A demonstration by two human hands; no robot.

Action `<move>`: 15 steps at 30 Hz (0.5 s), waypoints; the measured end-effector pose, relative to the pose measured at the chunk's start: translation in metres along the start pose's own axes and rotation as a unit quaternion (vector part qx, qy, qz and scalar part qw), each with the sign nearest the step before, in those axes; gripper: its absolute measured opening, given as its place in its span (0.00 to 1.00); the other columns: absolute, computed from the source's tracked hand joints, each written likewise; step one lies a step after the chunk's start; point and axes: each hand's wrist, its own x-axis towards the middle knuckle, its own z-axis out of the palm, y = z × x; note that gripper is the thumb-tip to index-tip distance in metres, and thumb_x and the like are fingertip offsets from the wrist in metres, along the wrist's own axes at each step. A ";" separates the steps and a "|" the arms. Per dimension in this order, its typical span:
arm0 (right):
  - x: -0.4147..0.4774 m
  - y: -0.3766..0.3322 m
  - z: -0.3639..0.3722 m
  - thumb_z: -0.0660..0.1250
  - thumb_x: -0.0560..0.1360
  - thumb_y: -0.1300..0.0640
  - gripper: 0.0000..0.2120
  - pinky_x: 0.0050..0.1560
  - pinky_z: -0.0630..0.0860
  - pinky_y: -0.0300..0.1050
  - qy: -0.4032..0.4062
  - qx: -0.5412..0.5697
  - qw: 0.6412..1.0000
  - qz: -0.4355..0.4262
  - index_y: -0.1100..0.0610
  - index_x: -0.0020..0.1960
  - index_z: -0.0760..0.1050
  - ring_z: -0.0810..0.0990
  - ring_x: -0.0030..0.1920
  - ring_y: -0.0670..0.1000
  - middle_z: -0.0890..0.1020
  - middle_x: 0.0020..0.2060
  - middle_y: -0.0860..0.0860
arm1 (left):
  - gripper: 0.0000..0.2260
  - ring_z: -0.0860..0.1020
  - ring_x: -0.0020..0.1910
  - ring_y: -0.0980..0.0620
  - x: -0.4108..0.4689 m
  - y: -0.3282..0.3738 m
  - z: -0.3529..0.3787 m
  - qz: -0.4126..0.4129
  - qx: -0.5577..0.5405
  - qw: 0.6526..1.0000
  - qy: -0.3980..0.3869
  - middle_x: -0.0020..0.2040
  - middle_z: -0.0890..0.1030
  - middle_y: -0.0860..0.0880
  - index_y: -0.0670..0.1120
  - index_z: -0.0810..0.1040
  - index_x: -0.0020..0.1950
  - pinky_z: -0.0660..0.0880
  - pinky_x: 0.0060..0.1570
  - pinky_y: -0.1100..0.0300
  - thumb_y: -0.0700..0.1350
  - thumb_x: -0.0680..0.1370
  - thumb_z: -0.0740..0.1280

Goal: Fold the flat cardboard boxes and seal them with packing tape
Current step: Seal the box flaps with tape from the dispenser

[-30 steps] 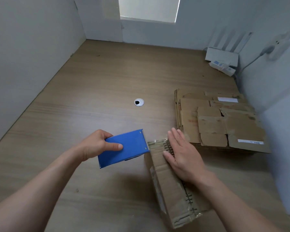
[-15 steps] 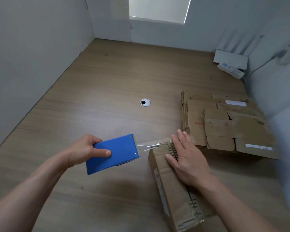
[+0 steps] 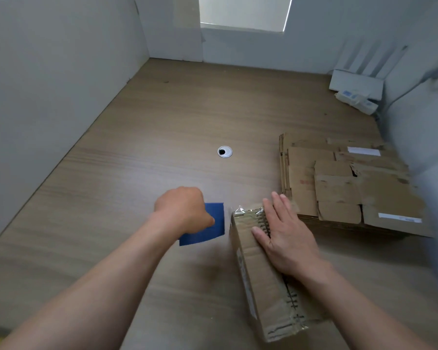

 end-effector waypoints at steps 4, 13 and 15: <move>-0.008 -0.018 0.002 0.50 0.81 0.35 0.36 0.77 0.54 0.49 0.014 0.031 0.998 0.052 0.51 0.82 0.45 0.37 0.80 0.49 0.42 0.81 0.49 | 0.14 0.74 0.39 0.48 -0.005 0.010 0.027 0.010 0.043 0.999 0.012 0.37 0.73 0.52 0.48 0.70 0.40 0.68 0.34 0.59 0.56 0.74 0.68; -0.026 -0.049 0.019 0.53 0.82 0.39 0.36 0.78 0.43 0.47 0.056 0.102 0.986 0.117 0.56 0.82 0.46 0.38 0.80 0.51 0.43 0.81 0.52 | 0.13 0.78 0.54 0.44 -0.016 -0.088 0.126 -0.056 0.011 0.992 0.111 0.53 0.82 0.48 0.50 0.73 0.56 0.72 0.45 0.53 0.58 0.81 0.58; -0.026 -0.050 0.020 0.55 0.82 0.40 0.36 0.77 0.41 0.44 0.066 0.107 0.985 0.115 0.57 0.82 0.45 0.38 0.80 0.51 0.43 0.81 0.52 | 0.12 0.78 0.54 0.44 -0.023 -0.102 0.146 -0.063 -0.004 0.993 0.096 0.52 0.81 0.49 0.50 0.71 0.58 0.68 0.44 0.52 0.56 0.80 0.60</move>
